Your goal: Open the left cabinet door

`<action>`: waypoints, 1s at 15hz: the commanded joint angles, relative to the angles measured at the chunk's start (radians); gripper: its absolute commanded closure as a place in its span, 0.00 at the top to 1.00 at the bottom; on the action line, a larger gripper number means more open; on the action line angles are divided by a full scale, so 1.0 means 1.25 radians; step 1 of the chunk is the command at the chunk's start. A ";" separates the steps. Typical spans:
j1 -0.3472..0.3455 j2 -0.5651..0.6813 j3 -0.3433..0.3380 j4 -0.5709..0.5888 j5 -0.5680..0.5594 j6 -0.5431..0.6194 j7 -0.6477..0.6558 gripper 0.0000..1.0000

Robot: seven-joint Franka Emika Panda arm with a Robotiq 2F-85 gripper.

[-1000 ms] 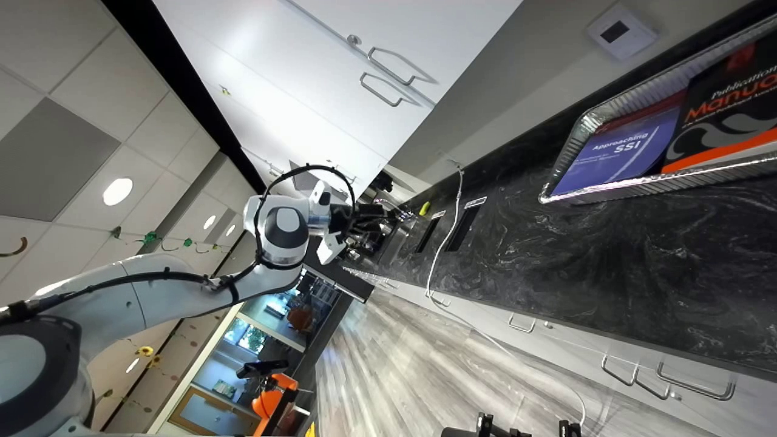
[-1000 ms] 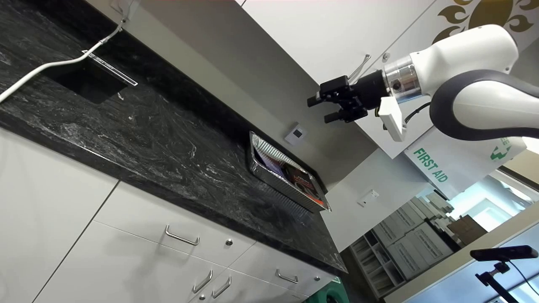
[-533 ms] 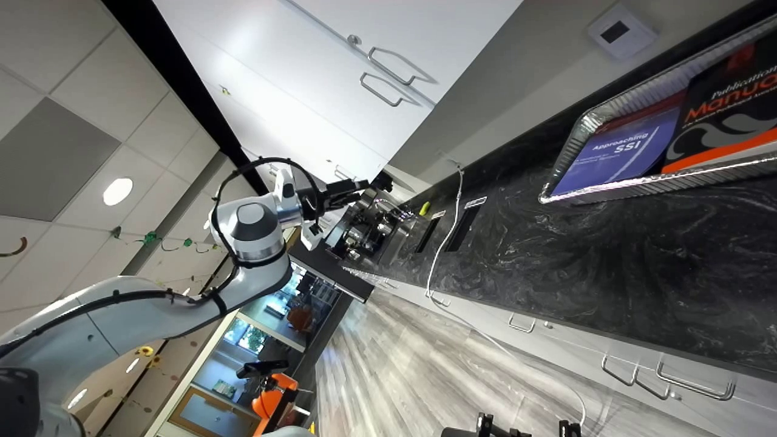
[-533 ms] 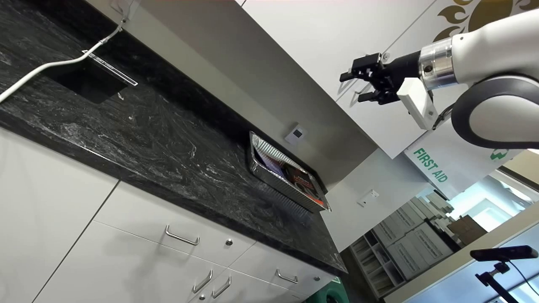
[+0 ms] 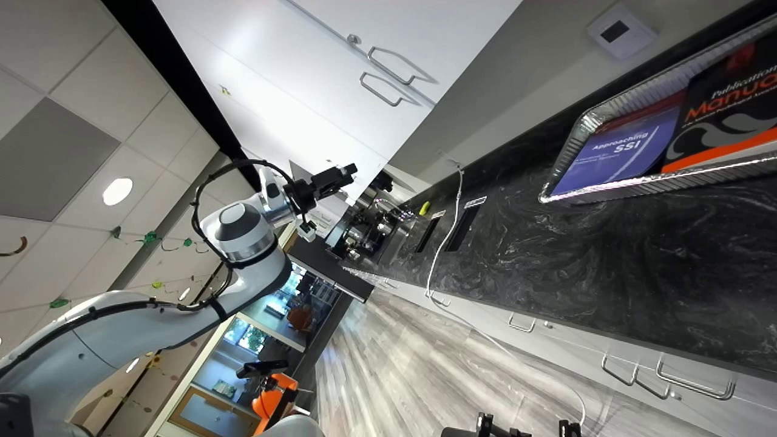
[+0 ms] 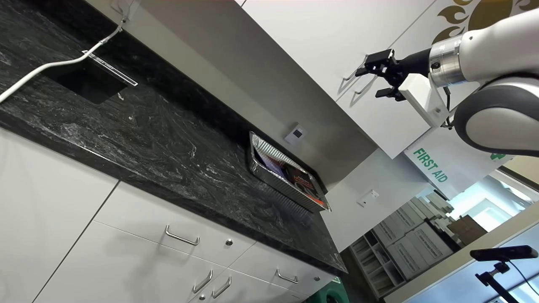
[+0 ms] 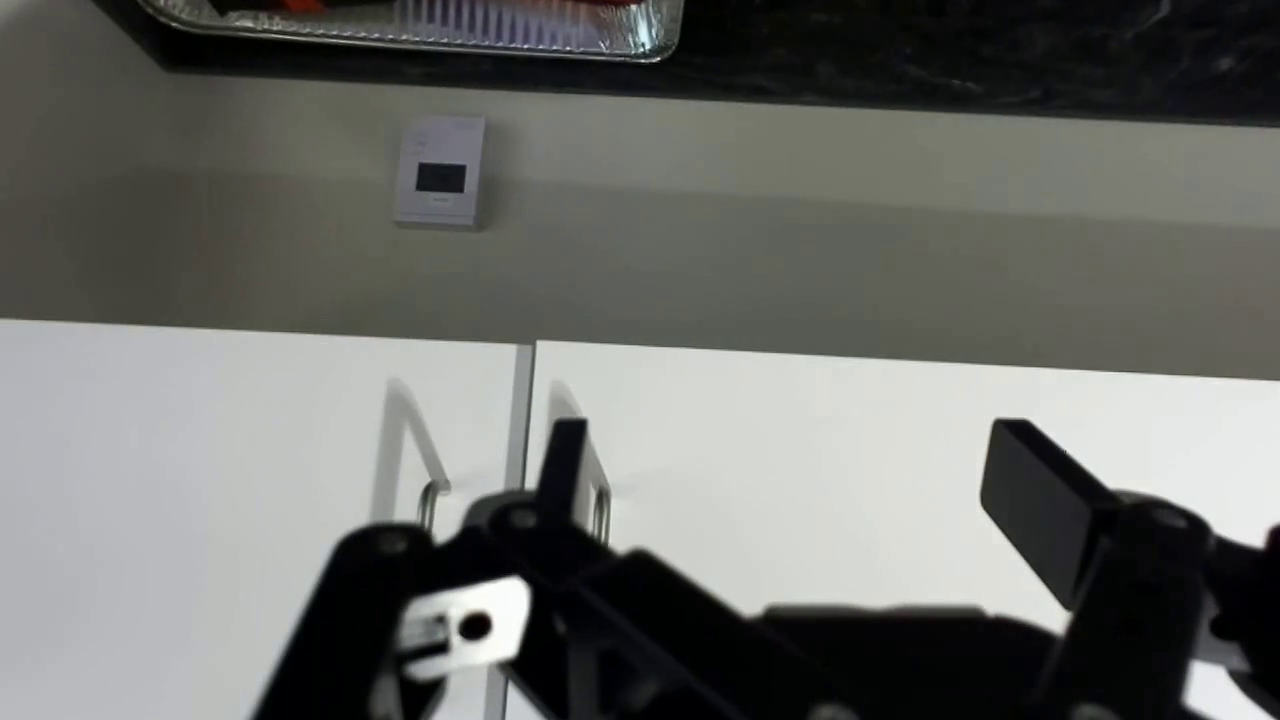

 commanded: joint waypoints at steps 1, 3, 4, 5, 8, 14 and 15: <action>-0.006 0.008 -0.005 0.012 -0.018 0.017 0.006 1.00; -0.051 0.011 0.012 0.038 -0.058 0.051 0.032 1.00; -0.071 0.013 0.018 0.049 -0.077 0.071 0.041 1.00; -0.102 0.012 0.029 0.065 -0.104 0.093 0.060 1.00; -0.224 0.015 0.093 0.114 -0.176 0.144 0.139 1.00; -0.458 0.008 0.276 0.187 -0.272 0.154 0.301 1.00; -0.487 0.008 0.300 0.196 -0.280 0.155 0.317 1.00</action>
